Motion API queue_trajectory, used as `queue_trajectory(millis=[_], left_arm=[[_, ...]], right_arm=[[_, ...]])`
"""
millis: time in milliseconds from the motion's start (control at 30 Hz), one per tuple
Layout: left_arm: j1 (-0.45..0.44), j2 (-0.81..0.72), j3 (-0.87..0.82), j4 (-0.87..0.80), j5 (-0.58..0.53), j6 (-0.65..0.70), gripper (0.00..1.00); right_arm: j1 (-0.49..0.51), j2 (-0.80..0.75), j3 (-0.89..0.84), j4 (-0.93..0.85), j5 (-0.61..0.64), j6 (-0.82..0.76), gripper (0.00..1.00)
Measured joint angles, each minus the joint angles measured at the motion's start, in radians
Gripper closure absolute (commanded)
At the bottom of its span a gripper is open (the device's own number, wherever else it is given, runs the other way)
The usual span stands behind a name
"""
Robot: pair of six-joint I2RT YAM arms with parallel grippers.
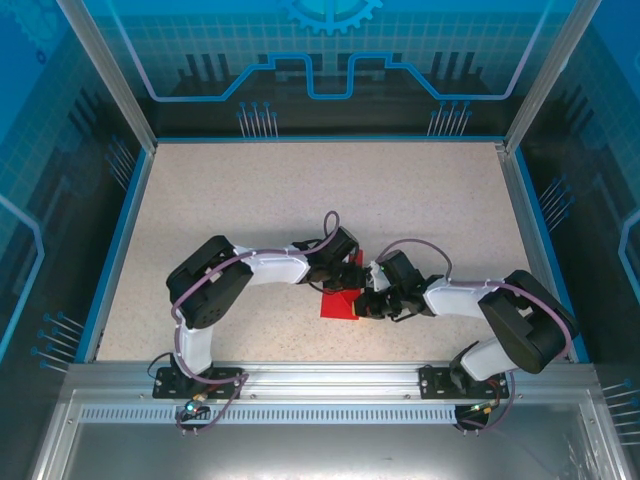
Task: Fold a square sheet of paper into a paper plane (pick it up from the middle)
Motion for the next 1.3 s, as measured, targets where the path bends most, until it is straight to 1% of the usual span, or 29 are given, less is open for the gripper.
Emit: queue_trajectory(millis=[333, 633, 800, 1000, 1167, 1300], left_arm=[[0.026, -0.02, 0.002, -0.043, 0.0, 0.014, 0.55], [0.054, -0.023, 0.043, -0.132, 0.005, 0.091, 0.48], [0.085, -0.033, 0.1, -0.192, -0.03, 0.16, 0.47], [0.095, -0.114, 0.109, -0.23, -0.05, 0.19, 0.47], [0.09, -0.191, 0.03, -0.185, -0.02, 0.161, 0.49], [0.073, -0.203, -0.058, -0.144, 0.016, 0.129, 0.52]], right_arm=[[0.003, 0.011, 0.023, -0.019, 0.031, -0.026, 0.99], [0.007, 0.025, 0.033, -0.01, 0.045, -0.04, 1.0], [0.008, 0.034, 0.042, -0.013, 0.04, -0.05, 1.0], [0.009, 0.045, 0.052, -0.015, 0.031, -0.057, 1.0], [0.01, 0.047, 0.053, -0.016, 0.029, -0.065, 1.0], [0.013, 0.05, 0.059, -0.021, 0.03, -0.072, 1.0]])
